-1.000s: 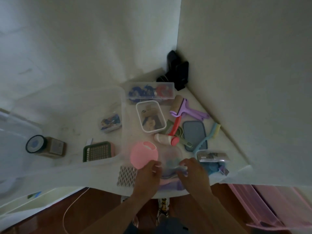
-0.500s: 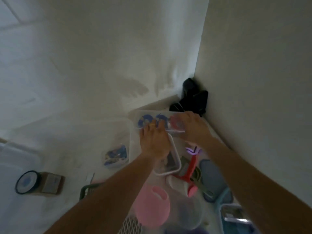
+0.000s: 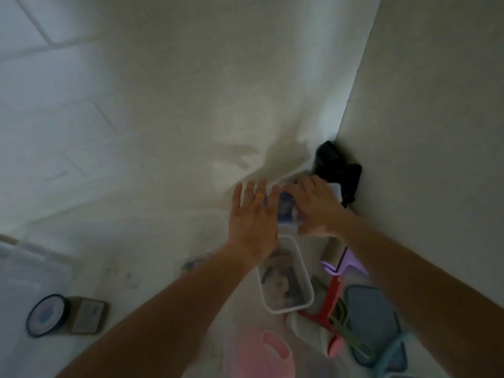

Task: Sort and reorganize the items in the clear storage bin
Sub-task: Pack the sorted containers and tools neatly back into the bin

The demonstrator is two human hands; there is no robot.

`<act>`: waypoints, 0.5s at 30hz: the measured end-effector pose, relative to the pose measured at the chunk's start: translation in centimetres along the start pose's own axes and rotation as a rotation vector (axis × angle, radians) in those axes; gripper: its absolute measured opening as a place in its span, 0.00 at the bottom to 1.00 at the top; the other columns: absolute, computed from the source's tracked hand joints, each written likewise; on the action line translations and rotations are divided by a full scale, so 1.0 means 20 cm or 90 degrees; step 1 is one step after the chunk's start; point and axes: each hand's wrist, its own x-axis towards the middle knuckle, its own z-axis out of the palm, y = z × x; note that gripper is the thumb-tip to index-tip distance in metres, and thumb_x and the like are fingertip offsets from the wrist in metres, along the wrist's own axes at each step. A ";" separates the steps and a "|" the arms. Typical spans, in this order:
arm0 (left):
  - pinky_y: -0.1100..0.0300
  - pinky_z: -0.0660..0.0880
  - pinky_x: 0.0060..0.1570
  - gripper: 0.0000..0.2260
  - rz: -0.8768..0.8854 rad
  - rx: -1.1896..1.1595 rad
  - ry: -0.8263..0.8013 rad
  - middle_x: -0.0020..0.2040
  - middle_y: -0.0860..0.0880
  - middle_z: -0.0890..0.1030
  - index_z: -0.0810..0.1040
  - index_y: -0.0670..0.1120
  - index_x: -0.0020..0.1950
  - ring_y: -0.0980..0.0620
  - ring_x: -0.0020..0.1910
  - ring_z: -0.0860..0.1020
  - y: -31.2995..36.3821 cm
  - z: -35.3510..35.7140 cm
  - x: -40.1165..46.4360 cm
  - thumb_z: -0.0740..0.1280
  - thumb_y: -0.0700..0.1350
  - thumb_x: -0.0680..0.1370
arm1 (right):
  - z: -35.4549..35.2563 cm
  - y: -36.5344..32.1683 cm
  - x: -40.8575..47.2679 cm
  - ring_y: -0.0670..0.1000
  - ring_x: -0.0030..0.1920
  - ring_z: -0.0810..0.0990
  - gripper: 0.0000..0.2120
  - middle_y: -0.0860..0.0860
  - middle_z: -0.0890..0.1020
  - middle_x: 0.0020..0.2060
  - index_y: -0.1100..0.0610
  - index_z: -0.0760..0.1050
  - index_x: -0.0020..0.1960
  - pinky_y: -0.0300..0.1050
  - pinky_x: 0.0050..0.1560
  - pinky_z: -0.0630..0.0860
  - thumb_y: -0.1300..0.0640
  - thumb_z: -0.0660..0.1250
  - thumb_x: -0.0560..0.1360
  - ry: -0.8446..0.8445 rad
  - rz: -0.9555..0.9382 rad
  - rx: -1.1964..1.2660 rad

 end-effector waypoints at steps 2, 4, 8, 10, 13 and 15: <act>0.43 0.51 0.77 0.39 0.023 -0.026 0.035 0.80 0.42 0.55 0.51 0.48 0.81 0.40 0.79 0.54 -0.06 -0.10 -0.03 0.68 0.53 0.75 | -0.17 0.01 -0.10 0.60 0.54 0.72 0.47 0.58 0.74 0.54 0.54 0.68 0.67 0.53 0.56 0.68 0.44 0.74 0.50 0.094 -0.030 -0.006; 0.46 0.53 0.77 0.44 0.048 -0.049 0.062 0.81 0.42 0.52 0.49 0.49 0.81 0.41 0.79 0.54 -0.14 -0.23 -0.08 0.71 0.56 0.73 | -0.38 0.01 -0.22 0.62 0.50 0.74 0.43 0.59 0.76 0.50 0.57 0.71 0.65 0.53 0.52 0.67 0.48 0.71 0.50 0.208 -0.041 0.021; 0.46 0.56 0.77 0.47 0.103 -0.005 0.153 0.81 0.42 0.53 0.50 0.47 0.81 0.40 0.79 0.55 -0.37 -0.54 -0.29 0.72 0.60 0.71 | -0.84 -0.11 -0.43 0.61 0.54 0.74 0.43 0.57 0.76 0.53 0.56 0.72 0.67 0.53 0.54 0.68 0.44 0.68 0.53 0.286 -0.048 0.075; 0.45 0.58 0.76 0.46 0.126 -0.010 0.200 0.80 0.41 0.56 0.53 0.46 0.81 0.40 0.78 0.57 -0.51 -0.68 -0.45 0.71 0.61 0.70 | -1.02 -0.25 -0.50 0.60 0.58 0.72 0.45 0.56 0.75 0.56 0.54 0.70 0.69 0.55 0.59 0.69 0.43 0.71 0.53 0.251 -0.053 0.129; 0.45 0.61 0.74 0.41 0.170 -0.039 0.237 0.78 0.42 0.62 0.64 0.43 0.76 0.42 0.77 0.60 -0.73 -0.84 -0.65 0.71 0.63 0.70 | -1.16 -0.55 -0.51 0.58 0.58 0.69 0.47 0.54 0.72 0.58 0.49 0.68 0.71 0.53 0.61 0.68 0.41 0.71 0.52 0.187 -0.071 0.198; 0.45 0.62 0.73 0.42 0.195 -0.052 0.217 0.77 0.43 0.64 0.66 0.42 0.75 0.44 0.77 0.62 -0.90 -0.89 -0.76 0.71 0.66 0.69 | -1.16 -0.76 -0.48 0.56 0.58 0.69 0.46 0.52 0.71 0.57 0.47 0.67 0.71 0.53 0.60 0.68 0.40 0.71 0.54 0.165 -0.104 0.211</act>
